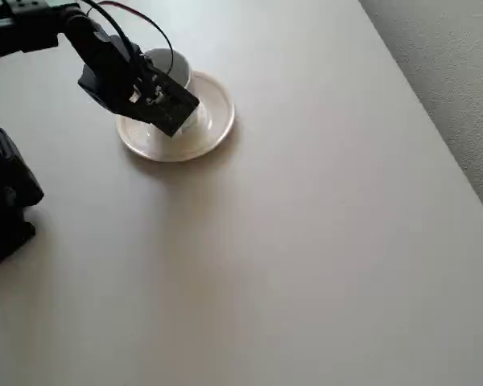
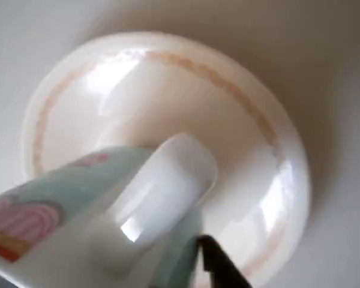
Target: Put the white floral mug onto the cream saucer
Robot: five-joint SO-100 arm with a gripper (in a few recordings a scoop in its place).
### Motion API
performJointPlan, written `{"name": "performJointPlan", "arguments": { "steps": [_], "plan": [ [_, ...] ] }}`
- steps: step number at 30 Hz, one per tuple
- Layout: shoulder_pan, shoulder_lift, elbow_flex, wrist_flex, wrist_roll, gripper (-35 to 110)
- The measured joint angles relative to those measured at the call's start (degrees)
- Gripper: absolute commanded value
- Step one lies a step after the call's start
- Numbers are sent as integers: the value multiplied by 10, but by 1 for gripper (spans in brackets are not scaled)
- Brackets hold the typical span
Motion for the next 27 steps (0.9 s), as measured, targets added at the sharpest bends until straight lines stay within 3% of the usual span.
{"name": "performJointPlan", "arguments": {
  "steps": [12,21,27],
  "plan": [
    [11,19,-9,20,-19,17],
    [54,128,-95,131,-17,16],
    [161,277,-110,204,46,-2]
  ]
}}
